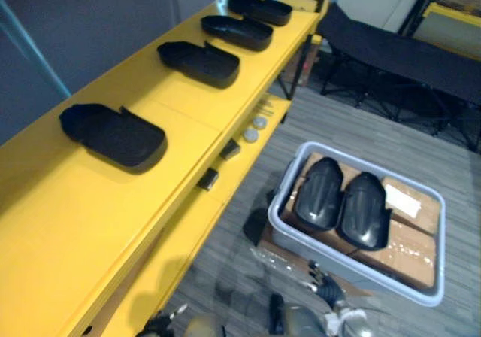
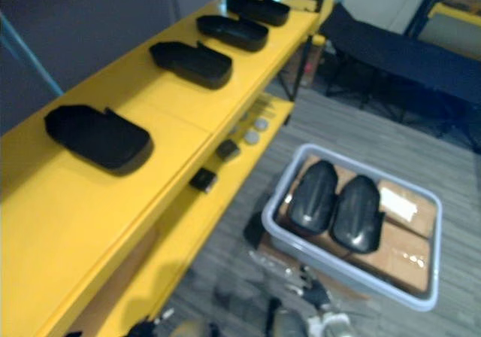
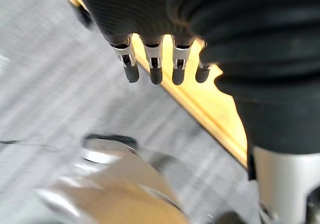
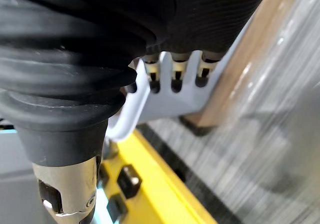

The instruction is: Walk over and take plastic housings, then place them on the shelf

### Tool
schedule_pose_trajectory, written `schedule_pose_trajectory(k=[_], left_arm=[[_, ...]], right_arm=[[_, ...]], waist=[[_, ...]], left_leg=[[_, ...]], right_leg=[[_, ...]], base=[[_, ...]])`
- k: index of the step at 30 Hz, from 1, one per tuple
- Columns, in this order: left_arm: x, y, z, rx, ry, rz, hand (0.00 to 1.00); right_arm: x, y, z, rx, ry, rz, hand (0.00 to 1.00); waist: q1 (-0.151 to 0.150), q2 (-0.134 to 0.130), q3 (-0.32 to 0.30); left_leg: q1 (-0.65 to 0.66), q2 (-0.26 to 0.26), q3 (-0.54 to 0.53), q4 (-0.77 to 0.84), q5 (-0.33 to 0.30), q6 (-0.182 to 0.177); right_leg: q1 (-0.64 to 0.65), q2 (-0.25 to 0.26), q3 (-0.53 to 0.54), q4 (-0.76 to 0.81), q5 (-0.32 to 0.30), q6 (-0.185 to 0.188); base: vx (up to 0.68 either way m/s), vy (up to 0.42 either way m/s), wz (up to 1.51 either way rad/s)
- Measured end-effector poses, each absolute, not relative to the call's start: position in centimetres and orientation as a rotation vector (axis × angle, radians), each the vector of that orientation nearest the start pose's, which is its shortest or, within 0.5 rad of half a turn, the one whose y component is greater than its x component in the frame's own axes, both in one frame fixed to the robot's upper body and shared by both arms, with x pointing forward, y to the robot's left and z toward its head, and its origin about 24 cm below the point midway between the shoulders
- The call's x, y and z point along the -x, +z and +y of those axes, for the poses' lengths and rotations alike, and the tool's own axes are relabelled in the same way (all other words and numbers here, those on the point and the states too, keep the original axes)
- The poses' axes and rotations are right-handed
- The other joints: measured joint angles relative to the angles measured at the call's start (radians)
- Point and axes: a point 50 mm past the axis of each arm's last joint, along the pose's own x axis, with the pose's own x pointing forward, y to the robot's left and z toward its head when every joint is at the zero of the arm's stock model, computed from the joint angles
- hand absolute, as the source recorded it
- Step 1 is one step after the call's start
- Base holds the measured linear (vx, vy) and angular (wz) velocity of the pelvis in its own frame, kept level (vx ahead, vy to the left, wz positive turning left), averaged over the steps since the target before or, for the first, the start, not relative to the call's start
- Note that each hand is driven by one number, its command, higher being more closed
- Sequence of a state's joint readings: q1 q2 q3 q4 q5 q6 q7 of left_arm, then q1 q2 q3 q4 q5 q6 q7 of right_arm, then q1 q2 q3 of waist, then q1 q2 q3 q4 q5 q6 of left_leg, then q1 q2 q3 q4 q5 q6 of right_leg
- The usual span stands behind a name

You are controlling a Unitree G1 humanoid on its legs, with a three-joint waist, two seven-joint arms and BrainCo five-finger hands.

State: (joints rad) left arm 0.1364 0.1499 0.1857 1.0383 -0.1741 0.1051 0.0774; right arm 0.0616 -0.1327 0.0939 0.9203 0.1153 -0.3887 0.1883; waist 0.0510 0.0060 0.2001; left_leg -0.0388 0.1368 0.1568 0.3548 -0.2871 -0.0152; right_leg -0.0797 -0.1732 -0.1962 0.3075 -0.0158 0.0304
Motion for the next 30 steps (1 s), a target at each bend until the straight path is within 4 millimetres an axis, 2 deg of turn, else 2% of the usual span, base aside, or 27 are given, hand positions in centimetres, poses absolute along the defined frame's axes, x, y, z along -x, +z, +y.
schedule_pose_trajectory(k=[1, 2, 3, 4, 6, 8, 10, 13, 15, 17, 20, 22, 24, 26, 27, 29, 30], left_arm=[[-5.2, -16.2, 23.8, 0.105, 0.472, 1.245, 0.0], [-4.8, -16.4, 23.4, 0.123, 0.476, 1.254, 0.0], [-4.6, -16.5, 23.2, 0.136, 0.479, 1.254, 0.0], [-4.8, -16.7, 22.0, 0.203, 0.502, 1.235, 0.0], [-4.9, -16.8, 21.2, 0.245, 0.508, 1.22, 0.0], [-5.0, -16.8, 20.9, 0.255, 0.509, 1.203, 0.0], [-5.0, -16.8, 20.9, 0.252, 0.509, 1.188, 0.0], [-5.6, -16.6, 20.9, 0.21, 0.479, 1.157, 0.0], [-6.0, -16.5, 21.1, 0.151, 0.44, 1.15, 0.0], [-6.4, -16.4, 21.2, 0.071, 0.392, 1.147, 0.0], [-7.2, -16.3, 21.2, -0.017, 0.324, 1.14, 0.0], [-7.4, -16.2, 21.1, -0.034, 0.296, 1.141, 0.0], [-8.1, -16.1, 21.2, -0.036, 0.288, 1.126, 0.0], [-9.3, -15.8, 21.2, -0.062, 0.25, 1.092, 0.0], [-9.6, -15.7, 21.2, -0.063, 0.243, 1.079, 0.0], [-11.4, -15.4, 20.3, -0.056, 0.194, 1.018, 0.0], [-11.9, -15.2, 20.0, -0.061, 0.174, 1.004, 0.0]], right_arm=[[-16.1, -11.9, -17.0, 0.005, 0.161, 0.588, 0.0], [-16.7, -11.6, -17.1, 0.0, 0.149, 0.576, 0.0], [-17.0, -11.5, -17.2, 0.001, 0.141, 0.569, 0.0], [-17.4, -11.3, -17.7, 0.004, 0.125, 0.558, 0.0], [-17.1, -11.3, -18.3, 0.02, 0.12, 0.57, 0.0], [-16.6, -11.5, -18.9, 0.035, 0.115, 0.595, 0.0], [-16.4, -11.6, -19.2, 0.044, 0.115, 0.599, 0.0], [-15.9, -11.6, -19.4, 0.055, 0.096, 0.59, 0.0], [-14.9, -11.9, -19.3, 0.053, 0.058, 0.596, 0.0], [-14.4, -11.9, -19.1, 0.044, -0.013, 0.575, 0.0], [-14.8, -10.6, -19.2, 0.027, -0.195, 0.461, 0.0], [-15.9, -8.7, -20.3, 0.027, -0.358, 0.324, 0.0], [-16.4, -7.2, -21.5, 0.035, -0.448, 0.229, 0.0], [-16.5, -5.3, -22.9, 0.089, -0.553, 0.104, 0.0], [-16.5, -4.9, -23.0, 0.095, -0.57, 0.075, 0.0], [-16.9, -2.4, -23.6, 0.101, -0.644, -0.081, 0.0], [-16.9, -1.7, -23.8, 0.096, -0.668, -0.119, 0.0]], waist=[[0.017, -0.019, 0.0], [0.02, -0.038, -0.008], [0.019, -0.037, -0.007], [0.017, -0.022, 0.01], [0.012, -0.001, 0.018], [0.003, 0.004, 0.02], [0.003, 0.004, 0.021], [-0.004, 0.0, 0.026], [-0.006, -0.006, 0.025], [-0.01, -0.011, 0.021], [-0.018, -0.012, 0.016], [-0.04, -0.01, 0.01], [-0.045, -0.007, 0.007], [-0.063, -0.007, 0.007], [-0.065, -0.007, 0.007], [-0.072, -0.008, 0.006], [-0.076, -0.008, 0.006]], left_leg=[[-0.015, 0.006, 0.016, -0.001, 0.011, -0.021], [-0.027, 0.018, 0.021, -0.019, 0.029, -0.049], [-0.031, 0.024, 0.023, -0.031, 0.035, -0.06], [-0.031, 0.041, 0.024, -0.043, 0.054, -0.085], [-0.029, 0.06, 0.022, -0.062, 0.078, -0.106], [0.0, 0.073, 0.021, -0.149, 0.134, -0.13], [0.022, 0.077, 0.028, -0.2, 0.151, -0.145], [0.038, 0.074, 0.055, -0.215, 0.163, -0.146], [0.052, 0.068, 0.067, -0.224, 0.162, -0.145], [0.06, 0.058, 0.073, -0.235, 0.156, -0.144], [0.085, 0.046, 0.1, -0.246, 0.154, -0.143], [0.101, 0.043, 0.13, -0.243, 0.148, -0.136], [0.113, 0.042, 0.128, -0.245, 0.14, -0.135], [0.134, 0.039, 0.132, -0.251, 0.135, -0.133], [0.145, 0.038, 0.133, -0.257, 0.135, -0.133], [0.166, 0.023, 0.133, -0.26, 0.124, -0.123], [0.166, 0.019, 0.133, -0.259, 0.12, -0.122]], right_leg=[[0.031, -0.011, -0.002, -0.093, 0.028, 0.08], [0.048, 0.009, -0.05, -0.173, 0.031, 0.088], [0.057, 0.019, -0.064, -0.21, 0.032, 0.091], [0.083, 0.046, -0.078, -0.279, 0.035, 0.095], [0.084, 0.075, -0.078, -0.296, 0.05, 0.077], [0.081, 0.107, -0.061, -0.341, 0.077, 0.052], [0.079, 0.127, -0.025, -0.388, 0.108, 0.039], [0.061, 0.126, 0.006, -0.396, 0.111, 0.04], [0.063, 0.12, 0.009, -0.397, 0.111, 0.039], [0.061, 0.111, 0.009, -0.397, 0.112, 0.041], [0.059, 0.104, 0.035, -0.397, 0.118, 0.05], [0.053, 0.107, 0.064, -0.397, 0.138, 0.055], [0.046, 0.112, 0.088, -0.396, 0.148, 0.058], [0.048, 0.116, 0.092, -0.387, 0.166, 0.069], [0.05, 0.117, 0.092, -0.387, 0.171, 0.073], [0.047, 0.111, 0.093, -0.387, 0.181, 0.071], [0.047, 0.107, 0.095, -0.387, 0.183, 0.073]], base=[[0.3, -0.15, -0.59], [0.22, -0.207, -0.43], [0.14, -0.303, -0.3], [0.03, -0.234, -0.16], [-0.08, -0.252, -0.11], [-0.13, -0.226, -0.23], [-0.13, -0.115, -0.52], [-0.12, -0.021, -0.36], [-0.07, 0.03, -0.16], [-0.02, 0.041, -0.12], [0.02, 0.046, -0.28], [0.08, 0.035, -0.44], [0.09, 0.019, -0.44], [0.09, 0.02, -0.4], [0.06, 0.012, -0.48], [0.02, 0.029, -0.41], [-0.02, 0.064, -0.15]])
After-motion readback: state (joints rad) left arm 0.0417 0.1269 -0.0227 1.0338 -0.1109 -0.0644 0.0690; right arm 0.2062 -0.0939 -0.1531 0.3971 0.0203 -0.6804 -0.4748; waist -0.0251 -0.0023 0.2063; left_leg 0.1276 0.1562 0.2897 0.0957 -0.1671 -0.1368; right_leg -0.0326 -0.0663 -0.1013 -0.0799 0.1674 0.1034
